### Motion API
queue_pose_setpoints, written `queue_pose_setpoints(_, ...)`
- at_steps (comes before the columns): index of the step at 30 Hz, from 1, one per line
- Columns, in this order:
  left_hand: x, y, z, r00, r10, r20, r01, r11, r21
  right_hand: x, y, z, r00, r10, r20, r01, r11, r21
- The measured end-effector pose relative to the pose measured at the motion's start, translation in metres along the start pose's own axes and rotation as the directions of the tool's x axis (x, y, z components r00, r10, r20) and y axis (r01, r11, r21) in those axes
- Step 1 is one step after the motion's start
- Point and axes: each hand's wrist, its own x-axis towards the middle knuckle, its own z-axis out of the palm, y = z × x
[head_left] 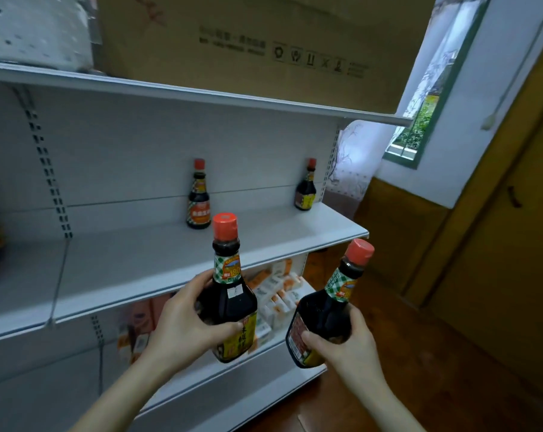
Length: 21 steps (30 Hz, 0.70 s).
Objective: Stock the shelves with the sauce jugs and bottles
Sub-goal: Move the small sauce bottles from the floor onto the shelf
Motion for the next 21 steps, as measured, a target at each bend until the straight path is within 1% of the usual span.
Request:
queue_pose_setpoints(3, 0.043, -0.009, 0.017, 1.0, 0.028, 0.006, -0.028, 1.0, 0.007, 0.044, 0.01, 0.0, 1.0, -0.001, 0.012, 0.001, 1.0, 0.005)
queue_pose_setpoints(6, 0.093, -0.023, 0.035, 0.999, 0.03, 0.015, -0.03, 0.999, 0.012, 0.094, 0.018, 0.001, 1.0, -0.006, -0.007, 0.006, 1.0, 0.0)
queue_pose_setpoints(9, 0.145, -0.034, 0.053, 0.998, 0.001, 0.058, 0.0, 1.0, -0.022, 0.146, 0.023, -0.003, 1.0, -0.015, -0.028, 0.015, 1.0, -0.01)
queue_pose_setpoints(12, 0.197, -0.039, 0.072, 0.994, 0.027, 0.105, -0.022, 0.999, -0.05, 0.191, 0.028, -0.006, 0.996, -0.022, -0.087, 0.021, 1.0, -0.018)
queue_pose_setpoints(14, 0.228, -0.042, 0.084, 0.994, 0.044, 0.103, -0.039, 0.998, -0.044, 0.221, 0.035, -0.009, 0.993, -0.025, -0.117, 0.024, 1.0, -0.012)
queue_pose_setpoints(17, 0.268, -0.05, 0.101, 0.993, 0.025, 0.114, -0.021, 0.999, -0.036, 0.258, 0.045, -0.014, 0.989, -0.02, -0.145, 0.021, 1.0, 0.003)
queue_pose_setpoints(21, 0.312, -0.06, 0.128, 0.992, 0.024, 0.124, -0.022, 1.0, -0.021, 0.314, 0.06, -0.023, 0.991, -0.013, -0.135, 0.013, 1.0, -0.001)
